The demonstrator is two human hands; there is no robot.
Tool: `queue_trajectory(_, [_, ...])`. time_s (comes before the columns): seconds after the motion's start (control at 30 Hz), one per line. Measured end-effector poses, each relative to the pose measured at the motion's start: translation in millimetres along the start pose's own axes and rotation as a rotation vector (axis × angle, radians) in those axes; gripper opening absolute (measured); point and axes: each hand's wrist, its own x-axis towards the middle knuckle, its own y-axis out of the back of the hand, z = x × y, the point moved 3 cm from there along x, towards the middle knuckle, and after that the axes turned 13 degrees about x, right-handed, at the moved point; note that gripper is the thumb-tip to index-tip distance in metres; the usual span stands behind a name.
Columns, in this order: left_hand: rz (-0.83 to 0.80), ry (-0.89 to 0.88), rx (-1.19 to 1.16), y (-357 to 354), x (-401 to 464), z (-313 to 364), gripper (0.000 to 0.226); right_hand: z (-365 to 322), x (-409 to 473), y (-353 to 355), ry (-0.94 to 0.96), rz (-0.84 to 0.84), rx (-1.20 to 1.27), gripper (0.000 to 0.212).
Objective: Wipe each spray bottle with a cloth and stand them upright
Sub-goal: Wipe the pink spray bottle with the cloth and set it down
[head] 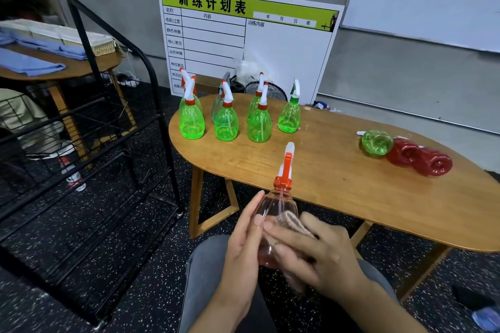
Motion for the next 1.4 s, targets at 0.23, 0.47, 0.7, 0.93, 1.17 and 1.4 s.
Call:
queue_trajectory(0.23, [-0.027, -0.010, 0.016, -4, 0, -3, 0.048, 20, 17, 11, -0.303, 0.239, 0.081, 0.034])
queue_trajectory(0.47, [0.013, -0.002, -0.035, 2, 0, -1, 0.049, -14, -1, -6, 0.044, -0.020, -0.006, 0.028])
queue_trajectory(0.7, [-0.014, 0.002, 0.015, -6, 0, -2, 0.050, 18, 18, 14, -0.231, 0.185, 0.054, 0.031])
queue_trajectory(0.93, [-0.007, 0.007, -0.040, -1, 0, -2, 0.040, 1, 13, 3, -0.154, 0.111, 0.058, 0.031])
queue_trajectory(1.17, [0.001, 0.022, -0.043, -1, -1, 3, 0.049, -7, 3, 0, 0.035, -0.012, -0.020, 0.028])
queue_trajectory(1.4, [-0.044, 0.016, -0.002, -4, -3, 0, 0.052, 23, 13, 13, -0.322, 0.257, 0.162, 0.033])
